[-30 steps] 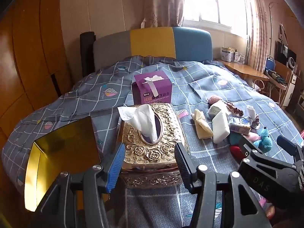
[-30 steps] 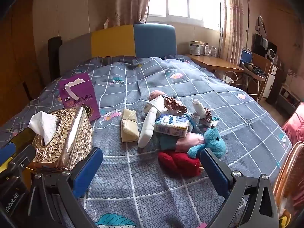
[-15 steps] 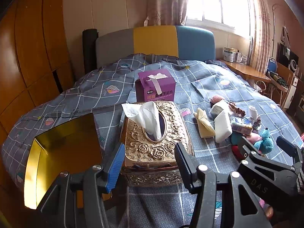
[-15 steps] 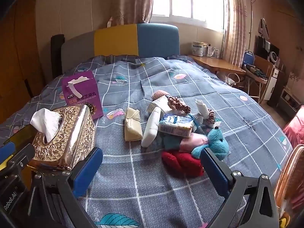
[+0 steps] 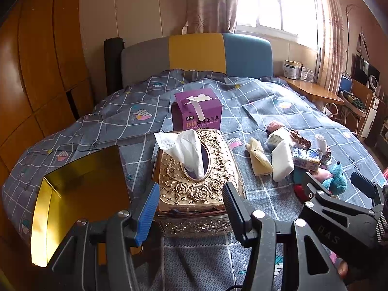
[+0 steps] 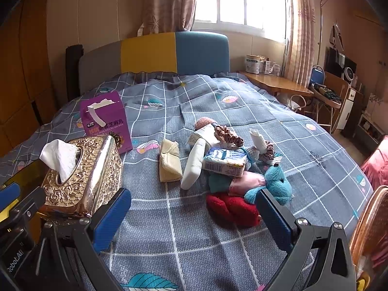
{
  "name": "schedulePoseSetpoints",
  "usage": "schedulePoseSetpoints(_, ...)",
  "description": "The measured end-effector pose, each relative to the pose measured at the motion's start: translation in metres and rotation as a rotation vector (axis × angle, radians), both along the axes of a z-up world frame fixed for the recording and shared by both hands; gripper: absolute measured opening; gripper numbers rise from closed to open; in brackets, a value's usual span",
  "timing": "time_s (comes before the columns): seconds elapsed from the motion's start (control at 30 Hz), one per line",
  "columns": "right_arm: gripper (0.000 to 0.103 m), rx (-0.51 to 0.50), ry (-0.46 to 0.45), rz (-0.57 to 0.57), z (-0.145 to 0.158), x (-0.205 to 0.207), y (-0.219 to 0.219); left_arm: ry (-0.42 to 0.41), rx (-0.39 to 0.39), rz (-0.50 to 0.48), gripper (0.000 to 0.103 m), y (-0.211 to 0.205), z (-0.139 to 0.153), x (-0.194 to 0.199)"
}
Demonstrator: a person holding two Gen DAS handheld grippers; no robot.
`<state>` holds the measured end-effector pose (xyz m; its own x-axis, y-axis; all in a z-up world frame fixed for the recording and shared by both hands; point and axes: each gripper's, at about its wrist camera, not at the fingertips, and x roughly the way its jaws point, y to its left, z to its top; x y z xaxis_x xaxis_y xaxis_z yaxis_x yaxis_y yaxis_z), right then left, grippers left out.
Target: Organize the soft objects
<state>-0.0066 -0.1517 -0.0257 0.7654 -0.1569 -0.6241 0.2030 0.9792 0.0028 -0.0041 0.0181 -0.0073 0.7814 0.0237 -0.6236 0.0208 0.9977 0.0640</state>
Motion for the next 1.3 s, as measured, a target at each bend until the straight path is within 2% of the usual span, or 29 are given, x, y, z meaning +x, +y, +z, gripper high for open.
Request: schedulePoseSetpoints(1.3, 0.103, 0.008, -0.002, -0.011, -0.0007, -0.003, -0.006, -0.008, 0.009, -0.013, 0.055, -0.0032, 0.0043, -0.0055)
